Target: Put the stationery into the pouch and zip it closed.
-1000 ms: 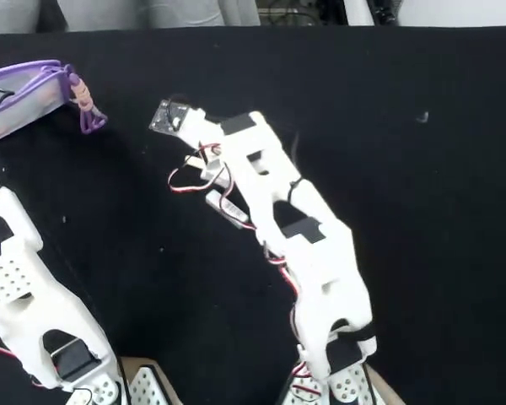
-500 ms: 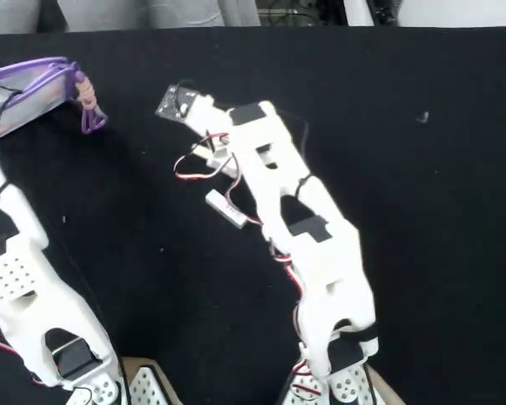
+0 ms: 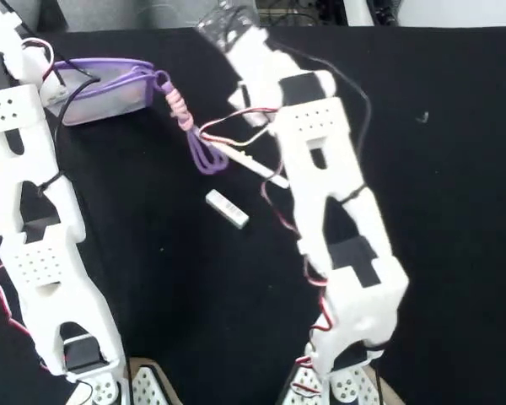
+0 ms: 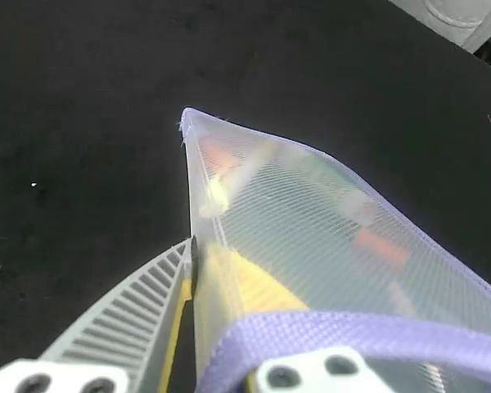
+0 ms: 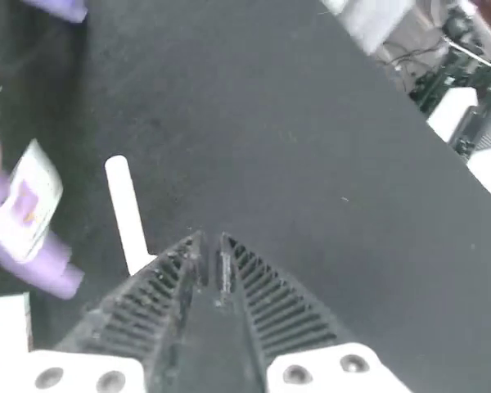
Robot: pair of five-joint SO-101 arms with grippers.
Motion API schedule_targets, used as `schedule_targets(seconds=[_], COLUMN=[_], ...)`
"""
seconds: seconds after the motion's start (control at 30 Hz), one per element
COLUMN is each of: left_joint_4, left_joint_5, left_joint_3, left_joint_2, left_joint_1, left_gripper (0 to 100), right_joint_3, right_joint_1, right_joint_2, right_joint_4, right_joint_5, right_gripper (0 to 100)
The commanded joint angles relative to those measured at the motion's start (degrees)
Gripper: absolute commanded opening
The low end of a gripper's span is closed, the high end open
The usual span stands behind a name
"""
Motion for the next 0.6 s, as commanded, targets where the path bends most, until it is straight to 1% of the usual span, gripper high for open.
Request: schedule_targets(seconds=[0.0,0.13,0.2,0.4,0.57], left_joint_4=[0.2,0.0,0.0,-1.6,-1.3], left_joint_5=[0.5,0.3,0.2,0.2,0.2], left_joint_3=[-3.9,-3.9,-3.9,-3.9,-3.8], left_joint_2=[-1.1,-0.6,-0.5,-0.5,-0.3], left_joint_1=[0.7,-1.0,-3.1,-10.9,-12.5], left_gripper=[3,3,3,3,3], right_joint_3=[2.6,10.1,11.7,8.1,-0.7], right_joint_1=[0.8,-1.4,-1.9,-4.1,-5.2], right_joint_2=[-3.9,0.3,3.3,13.5,20.4], right_joint_4=[-1.1,-7.2,-9.1,-10.0,-5.5], right_joint_5=[-0.6,7.6,10.0,10.6,10.4], right_gripper=[1.5,1.6,1.6,1.6,1.6])
